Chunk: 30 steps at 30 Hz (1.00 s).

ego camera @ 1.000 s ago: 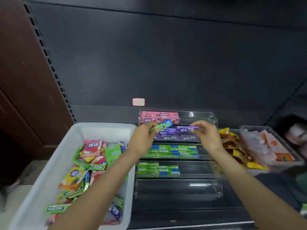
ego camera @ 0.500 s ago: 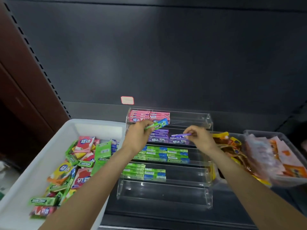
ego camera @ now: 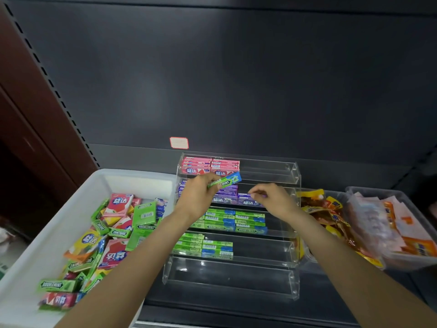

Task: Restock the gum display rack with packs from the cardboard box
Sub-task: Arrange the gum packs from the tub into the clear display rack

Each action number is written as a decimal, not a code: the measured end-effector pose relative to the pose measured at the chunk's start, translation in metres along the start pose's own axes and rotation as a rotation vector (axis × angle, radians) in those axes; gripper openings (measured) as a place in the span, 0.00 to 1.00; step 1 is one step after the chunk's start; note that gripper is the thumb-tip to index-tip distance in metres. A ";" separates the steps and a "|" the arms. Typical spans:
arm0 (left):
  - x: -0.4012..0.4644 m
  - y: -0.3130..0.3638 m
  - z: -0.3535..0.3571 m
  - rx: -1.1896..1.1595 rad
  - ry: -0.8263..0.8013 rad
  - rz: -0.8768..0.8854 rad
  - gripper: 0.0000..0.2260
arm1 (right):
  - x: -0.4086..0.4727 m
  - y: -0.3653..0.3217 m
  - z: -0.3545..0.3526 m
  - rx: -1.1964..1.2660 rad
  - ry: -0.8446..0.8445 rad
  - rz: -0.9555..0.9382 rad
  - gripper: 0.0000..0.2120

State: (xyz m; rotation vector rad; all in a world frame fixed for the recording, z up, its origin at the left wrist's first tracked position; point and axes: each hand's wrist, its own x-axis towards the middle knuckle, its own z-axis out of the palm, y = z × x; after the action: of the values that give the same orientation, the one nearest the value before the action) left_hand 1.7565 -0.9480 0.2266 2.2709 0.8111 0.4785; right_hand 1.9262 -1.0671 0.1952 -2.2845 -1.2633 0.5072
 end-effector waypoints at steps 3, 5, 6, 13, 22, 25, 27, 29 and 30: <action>-0.001 0.000 -0.001 0.007 -0.009 0.004 0.12 | 0.000 -0.002 0.000 -0.010 -0.008 0.005 0.11; -0.002 -0.001 -0.004 0.010 -0.015 0.010 0.11 | 0.000 -0.004 -0.001 -0.003 0.009 0.001 0.12; -0.002 -0.001 -0.005 0.006 -0.018 0.011 0.11 | 0.000 -0.004 -0.001 0.006 0.021 0.000 0.12; -0.008 -0.005 -0.010 0.021 -0.034 0.014 0.10 | -0.006 -0.011 -0.003 0.006 0.099 -0.047 0.12; -0.029 -0.015 -0.006 0.015 -0.213 0.083 0.08 | -0.046 -0.040 0.019 0.398 0.110 -0.181 0.11; -0.038 -0.024 -0.002 -0.015 -0.243 0.080 0.10 | -0.058 -0.038 0.032 0.345 0.136 -0.122 0.08; -0.045 -0.034 0.002 -0.018 -0.235 0.078 0.09 | -0.066 -0.031 0.042 0.309 0.187 -0.048 0.07; -0.053 -0.044 0.006 0.004 -0.256 0.088 0.09 | -0.077 -0.022 0.052 0.327 0.254 0.021 0.07; -0.058 -0.049 0.008 0.021 -0.283 0.094 0.09 | -0.082 -0.019 0.058 0.330 0.284 0.051 0.07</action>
State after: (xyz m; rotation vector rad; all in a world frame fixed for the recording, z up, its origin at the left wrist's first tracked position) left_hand 1.6976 -0.9617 0.1799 2.3343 0.5719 0.1839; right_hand 1.8412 -1.1161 0.1662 -2.0281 -0.9113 0.3610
